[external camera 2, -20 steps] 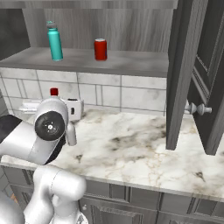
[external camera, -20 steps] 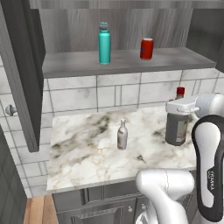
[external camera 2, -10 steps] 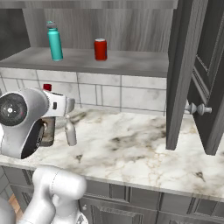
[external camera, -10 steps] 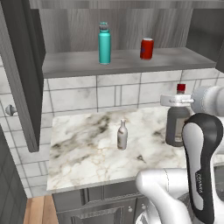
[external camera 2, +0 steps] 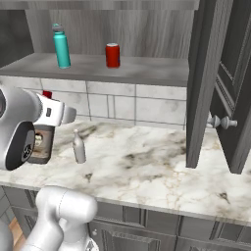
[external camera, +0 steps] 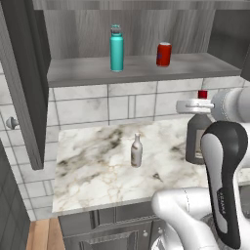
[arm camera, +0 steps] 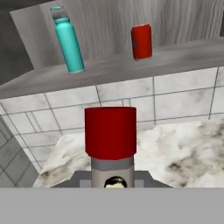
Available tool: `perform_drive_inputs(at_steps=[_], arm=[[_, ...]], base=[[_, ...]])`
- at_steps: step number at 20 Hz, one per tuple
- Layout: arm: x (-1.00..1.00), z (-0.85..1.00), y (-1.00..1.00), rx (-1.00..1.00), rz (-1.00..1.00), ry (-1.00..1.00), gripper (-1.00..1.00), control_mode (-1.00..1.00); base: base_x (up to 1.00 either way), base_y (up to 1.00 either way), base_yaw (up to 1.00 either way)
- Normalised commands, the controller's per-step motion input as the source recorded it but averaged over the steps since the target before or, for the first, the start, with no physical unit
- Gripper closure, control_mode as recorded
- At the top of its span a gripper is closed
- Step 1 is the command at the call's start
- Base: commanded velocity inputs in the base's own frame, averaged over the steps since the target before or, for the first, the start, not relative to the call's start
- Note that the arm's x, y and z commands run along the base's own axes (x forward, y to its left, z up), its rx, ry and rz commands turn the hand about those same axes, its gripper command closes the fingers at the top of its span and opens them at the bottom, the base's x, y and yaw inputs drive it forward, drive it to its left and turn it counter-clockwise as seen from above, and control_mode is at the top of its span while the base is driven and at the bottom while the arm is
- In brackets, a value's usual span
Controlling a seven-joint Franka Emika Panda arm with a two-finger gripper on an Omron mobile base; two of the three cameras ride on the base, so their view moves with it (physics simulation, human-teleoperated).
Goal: Sort all alcoholic drinks to one cabinet, and non-alcoholic drinks to the other.
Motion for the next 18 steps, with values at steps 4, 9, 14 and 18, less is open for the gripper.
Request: perform_drive_inputs(at_steps=[4,9,14,18], arm=[[-0.19,0.0,0.01,0.0,0.0,0.0,1.0,-1.0],[0.0,0.0,0.0,0.0,0.0,0.0,1.0,1.0],[0.0,0.0,0.0,0.0,0.0,0.0,1.0,1.0],[0.0,0.0,0.0,0.0,0.0,0.0,1.0,1.0]], base=[[0.0,0.0,0.0],[-0.89,-0.02,-0.05],[-1.0,-0.06,-0.06],[-0.96,-0.04,-0.06]])
